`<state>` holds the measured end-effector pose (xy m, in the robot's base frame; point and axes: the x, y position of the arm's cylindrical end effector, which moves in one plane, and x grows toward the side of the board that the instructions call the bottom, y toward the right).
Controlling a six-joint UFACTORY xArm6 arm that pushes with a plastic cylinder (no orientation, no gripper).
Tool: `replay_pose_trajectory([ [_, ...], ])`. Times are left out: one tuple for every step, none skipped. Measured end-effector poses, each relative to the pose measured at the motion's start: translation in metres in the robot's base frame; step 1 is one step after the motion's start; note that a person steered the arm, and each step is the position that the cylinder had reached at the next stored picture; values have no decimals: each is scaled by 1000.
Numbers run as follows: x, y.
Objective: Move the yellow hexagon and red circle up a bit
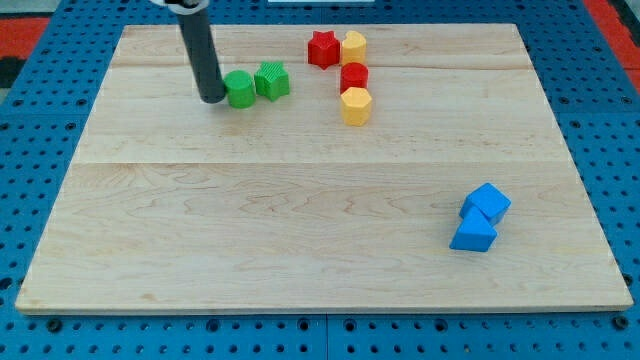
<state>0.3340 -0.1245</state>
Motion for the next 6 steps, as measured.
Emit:
replay_pose_trajectory([
  [0, 38],
  [0, 78],
  [-3, 112],
  [4, 106],
  [27, 88],
  [69, 141],
])
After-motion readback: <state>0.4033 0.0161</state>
